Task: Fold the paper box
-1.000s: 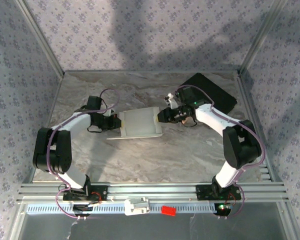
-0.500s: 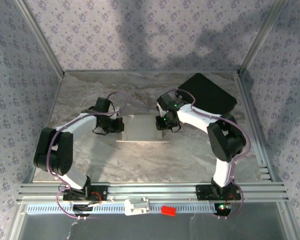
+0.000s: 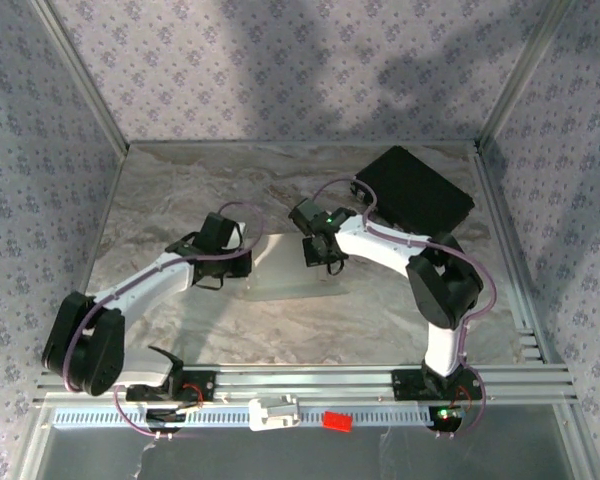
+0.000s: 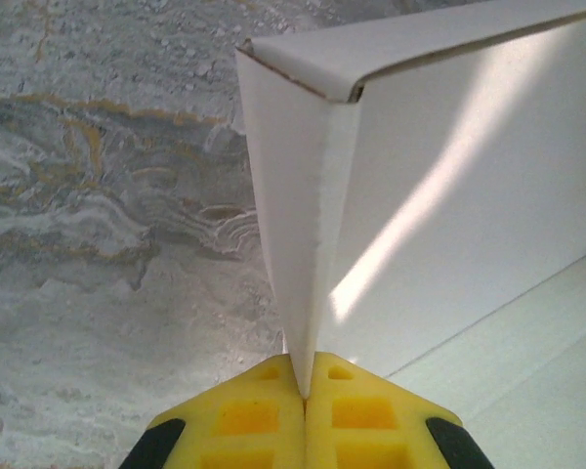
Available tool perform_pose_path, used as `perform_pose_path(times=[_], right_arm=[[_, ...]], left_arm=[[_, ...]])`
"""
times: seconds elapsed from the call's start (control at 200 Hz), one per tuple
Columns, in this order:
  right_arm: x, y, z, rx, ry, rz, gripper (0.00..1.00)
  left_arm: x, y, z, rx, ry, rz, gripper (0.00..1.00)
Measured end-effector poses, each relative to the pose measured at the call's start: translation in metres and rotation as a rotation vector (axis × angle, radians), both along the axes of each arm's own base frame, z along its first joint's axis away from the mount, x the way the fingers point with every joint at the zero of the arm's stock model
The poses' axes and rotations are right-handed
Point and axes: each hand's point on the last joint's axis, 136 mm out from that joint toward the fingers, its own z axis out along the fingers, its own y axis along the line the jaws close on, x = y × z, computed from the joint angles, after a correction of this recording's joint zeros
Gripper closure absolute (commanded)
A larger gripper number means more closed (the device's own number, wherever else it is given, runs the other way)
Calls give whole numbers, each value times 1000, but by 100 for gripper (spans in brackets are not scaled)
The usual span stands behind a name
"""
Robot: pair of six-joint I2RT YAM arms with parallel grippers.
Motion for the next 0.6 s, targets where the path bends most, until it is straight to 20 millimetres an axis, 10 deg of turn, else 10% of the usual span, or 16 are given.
perform_pose_path(times=[0.6], right_arm=[[19,-1,0,192,-9,55,78]], left_arm=[[-9,-7,11,37,-100,2,100]])
